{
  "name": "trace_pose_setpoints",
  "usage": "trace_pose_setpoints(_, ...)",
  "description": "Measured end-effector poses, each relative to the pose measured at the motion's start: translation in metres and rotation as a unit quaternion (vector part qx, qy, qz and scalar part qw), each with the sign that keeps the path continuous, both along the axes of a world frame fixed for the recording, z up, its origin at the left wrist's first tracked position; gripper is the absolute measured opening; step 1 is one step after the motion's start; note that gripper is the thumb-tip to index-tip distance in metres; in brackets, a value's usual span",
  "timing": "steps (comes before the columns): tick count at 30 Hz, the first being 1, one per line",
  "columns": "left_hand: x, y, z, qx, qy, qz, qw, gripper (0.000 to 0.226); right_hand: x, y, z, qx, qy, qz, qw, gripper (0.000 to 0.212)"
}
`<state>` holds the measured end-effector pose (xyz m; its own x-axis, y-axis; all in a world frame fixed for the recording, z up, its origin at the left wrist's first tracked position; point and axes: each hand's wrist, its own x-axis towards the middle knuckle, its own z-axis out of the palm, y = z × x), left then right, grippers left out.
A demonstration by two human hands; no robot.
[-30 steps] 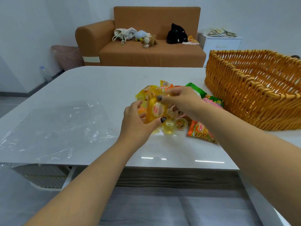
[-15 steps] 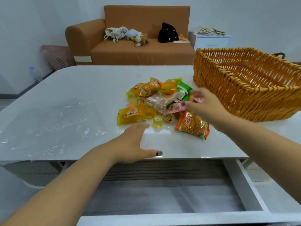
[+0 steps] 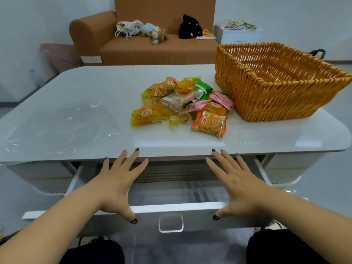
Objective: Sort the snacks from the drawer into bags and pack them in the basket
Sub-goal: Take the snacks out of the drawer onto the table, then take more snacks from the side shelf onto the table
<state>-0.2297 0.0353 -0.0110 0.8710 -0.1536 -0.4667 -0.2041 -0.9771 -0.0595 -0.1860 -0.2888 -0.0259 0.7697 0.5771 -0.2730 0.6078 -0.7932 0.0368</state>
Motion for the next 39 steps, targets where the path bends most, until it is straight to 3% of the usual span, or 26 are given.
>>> trace_pose_setpoints(4, 0.003, 0.001, 0.001, -0.007, -0.089, -0.003, 0.996, 0.142, 0.006, 0.006, 0.001, 0.016, -0.026, -0.008, 0.999, 0.129)
trace_pose_setpoints(9, 0.019, 0.002, -0.003, -0.031, -0.199, -0.017, 0.979, 0.117, 0.019, 0.018, 0.006, 0.033, -0.088, -0.009, 0.996, 0.100)
trace_pose_setpoints(14, 0.031, 0.008, -0.016, -0.090, -0.216, 0.010, 0.972, 0.096, 0.032, 0.030, 0.005, 0.039, -0.145, -0.026, 0.988, 0.080)
trace_pose_setpoints(17, 0.038, 0.006, -0.022, -0.081, -0.240, 0.005, 0.967, 0.078, 0.041, 0.034, 0.001, 0.020, -0.175, -0.044, 0.983, 0.078)
trace_pose_setpoints(24, 0.060, 0.010, -0.030, -0.026, -0.345, -0.051, 0.937, 0.072, 0.066, 0.042, -0.021, 0.035, -0.224, -0.075, 0.971, 0.075)
trace_pose_setpoints(28, 0.066, 0.010, -0.029, -0.029, -0.338, -0.053, 0.939, 0.071, 0.069, 0.042, -0.023, 0.041, -0.218, -0.072, 0.972, 0.074)
trace_pose_setpoints(34, 0.062, -0.003, -0.025, -0.042, -0.286, 0.022, 0.957, 0.067, 0.060, 0.046, -0.019, 0.060, -0.204, -0.107, 0.971, 0.073)
trace_pose_setpoints(39, 0.050, -0.032, -0.011, -0.117, -0.190, 0.096, 0.970, 0.068, 0.044, 0.047, -0.001, 0.128, -0.103, -0.121, 0.979, 0.061)
